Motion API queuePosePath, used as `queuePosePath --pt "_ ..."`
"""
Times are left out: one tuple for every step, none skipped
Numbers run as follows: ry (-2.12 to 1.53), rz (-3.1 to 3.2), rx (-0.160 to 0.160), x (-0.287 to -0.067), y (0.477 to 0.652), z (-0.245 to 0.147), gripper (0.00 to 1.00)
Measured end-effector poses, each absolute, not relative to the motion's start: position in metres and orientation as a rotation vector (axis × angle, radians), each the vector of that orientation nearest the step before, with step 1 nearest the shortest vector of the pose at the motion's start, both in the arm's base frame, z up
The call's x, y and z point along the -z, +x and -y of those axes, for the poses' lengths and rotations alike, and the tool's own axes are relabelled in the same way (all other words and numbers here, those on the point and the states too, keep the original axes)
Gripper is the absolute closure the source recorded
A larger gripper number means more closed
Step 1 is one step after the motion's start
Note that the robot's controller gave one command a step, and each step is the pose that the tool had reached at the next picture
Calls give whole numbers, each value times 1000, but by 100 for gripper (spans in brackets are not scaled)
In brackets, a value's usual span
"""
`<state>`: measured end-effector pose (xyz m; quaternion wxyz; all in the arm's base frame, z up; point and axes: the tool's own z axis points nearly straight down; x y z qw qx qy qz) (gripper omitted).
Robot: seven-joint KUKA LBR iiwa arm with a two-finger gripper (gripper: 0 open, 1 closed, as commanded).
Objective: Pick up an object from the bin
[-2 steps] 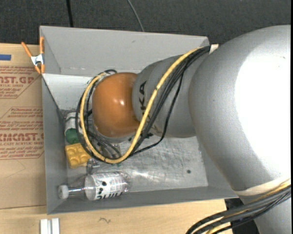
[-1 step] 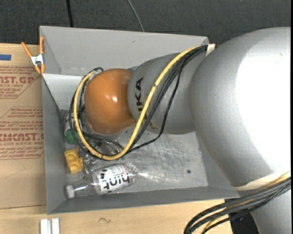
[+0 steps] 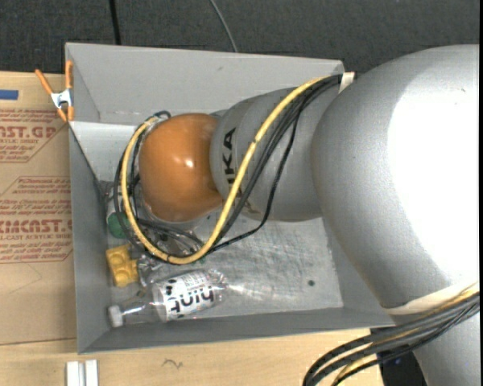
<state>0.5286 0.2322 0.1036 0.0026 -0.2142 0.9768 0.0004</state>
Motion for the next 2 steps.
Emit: queuePosePath --pt "-720 -3063 -2 -149 511 -205 100" --pt "-726 -3060 0 -164 508 -198 100"
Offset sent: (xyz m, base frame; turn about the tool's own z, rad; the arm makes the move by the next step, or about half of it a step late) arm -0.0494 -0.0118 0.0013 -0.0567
